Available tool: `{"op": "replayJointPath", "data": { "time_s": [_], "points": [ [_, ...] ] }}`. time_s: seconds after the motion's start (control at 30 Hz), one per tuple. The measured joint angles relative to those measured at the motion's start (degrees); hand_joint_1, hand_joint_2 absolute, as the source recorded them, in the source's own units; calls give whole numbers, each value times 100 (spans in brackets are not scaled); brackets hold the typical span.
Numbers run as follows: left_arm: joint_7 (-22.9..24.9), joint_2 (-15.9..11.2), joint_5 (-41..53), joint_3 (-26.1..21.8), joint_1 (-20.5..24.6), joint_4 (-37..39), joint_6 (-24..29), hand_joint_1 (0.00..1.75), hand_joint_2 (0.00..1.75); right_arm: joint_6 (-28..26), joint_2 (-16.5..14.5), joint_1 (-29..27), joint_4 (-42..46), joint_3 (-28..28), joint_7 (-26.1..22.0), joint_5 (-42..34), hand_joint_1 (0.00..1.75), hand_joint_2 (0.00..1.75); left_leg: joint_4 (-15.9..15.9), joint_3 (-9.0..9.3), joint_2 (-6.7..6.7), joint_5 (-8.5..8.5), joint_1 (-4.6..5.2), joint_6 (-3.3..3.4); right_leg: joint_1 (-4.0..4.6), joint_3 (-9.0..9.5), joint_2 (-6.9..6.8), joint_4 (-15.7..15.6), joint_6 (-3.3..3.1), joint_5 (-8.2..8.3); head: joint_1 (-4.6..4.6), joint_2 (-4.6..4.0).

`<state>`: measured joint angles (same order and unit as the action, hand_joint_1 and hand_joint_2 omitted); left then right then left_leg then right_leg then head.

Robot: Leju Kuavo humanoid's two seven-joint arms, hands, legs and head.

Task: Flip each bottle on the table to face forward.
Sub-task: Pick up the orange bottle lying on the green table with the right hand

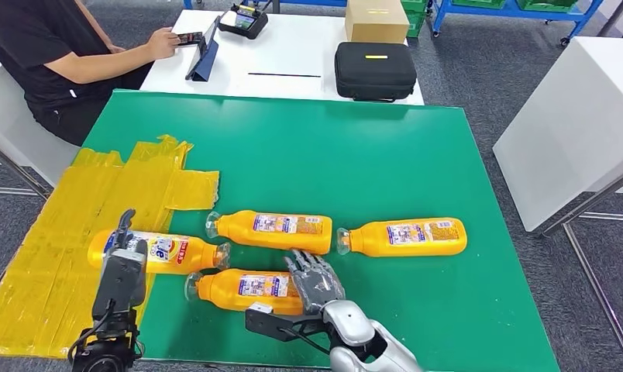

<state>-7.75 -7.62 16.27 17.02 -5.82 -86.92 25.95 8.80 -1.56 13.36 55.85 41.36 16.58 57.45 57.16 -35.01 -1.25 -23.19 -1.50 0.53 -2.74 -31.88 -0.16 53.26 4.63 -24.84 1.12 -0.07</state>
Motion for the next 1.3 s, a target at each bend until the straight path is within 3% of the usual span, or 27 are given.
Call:
{"op": "replayJointPath", "data": {
  "time_s": [0.33, 0.53, 0.67, 0.8, 0.97, 1.3],
  "points": [
    [-230, 33, -485, 35, -133, -416, 122, 0, 0, 74, -200, 291, -622, 38, -172, -65, 175, 175, -3, 71, -28, -8, -32, -39, 33, 55, 22, 0, -22, -3, 1, 0],
    [-248, 102, -506, 22, -241, -467, 163, 0, 0, 78, -202, 312, -636, 31, -220, -208, 175, 175, -2, 76, -27, 8, -33, -23, 34, 62, 22, 0, -38, 8, -1, 0],
    [-210, 183, -878, -29, -253, -470, -99, 0, 0, 125, -168, 327, -580, -12, -499, -669, 175, 175, -2, 78, -27, 4, -33, -27, 34, 63, 22, 0, -40, 9, -1, 0],
    [-122, 301, -2134, -190, -315, -481, -700, 0, 175, 162, -34, 175, -264, -268, -1033, -1965, 175, 175, -2, 73, -23, 2, -33, -30, 36, 61, 21, 1, -38, 8, 1, 0],
    [-123, 386, -3533, -513, -602, -622, -1232, 0, 175, 1, 172, -580, 800, -716, -1489, -3704, 175, 175, 1, 8, -5, 13, -32, -24, 36, 62, 15, 11, -16, 21, 0, 0],
    [-326, 444, -4366, -721, -1050, -889, -1582, 0, 175, -571, 419, -1297, 2400, -1137, -1924, -4794, 175, 175, 3, -39, 11, 15, -26, -24, 29, -6, 7, 15, -13, 18, -1, 0]
  ]
}}
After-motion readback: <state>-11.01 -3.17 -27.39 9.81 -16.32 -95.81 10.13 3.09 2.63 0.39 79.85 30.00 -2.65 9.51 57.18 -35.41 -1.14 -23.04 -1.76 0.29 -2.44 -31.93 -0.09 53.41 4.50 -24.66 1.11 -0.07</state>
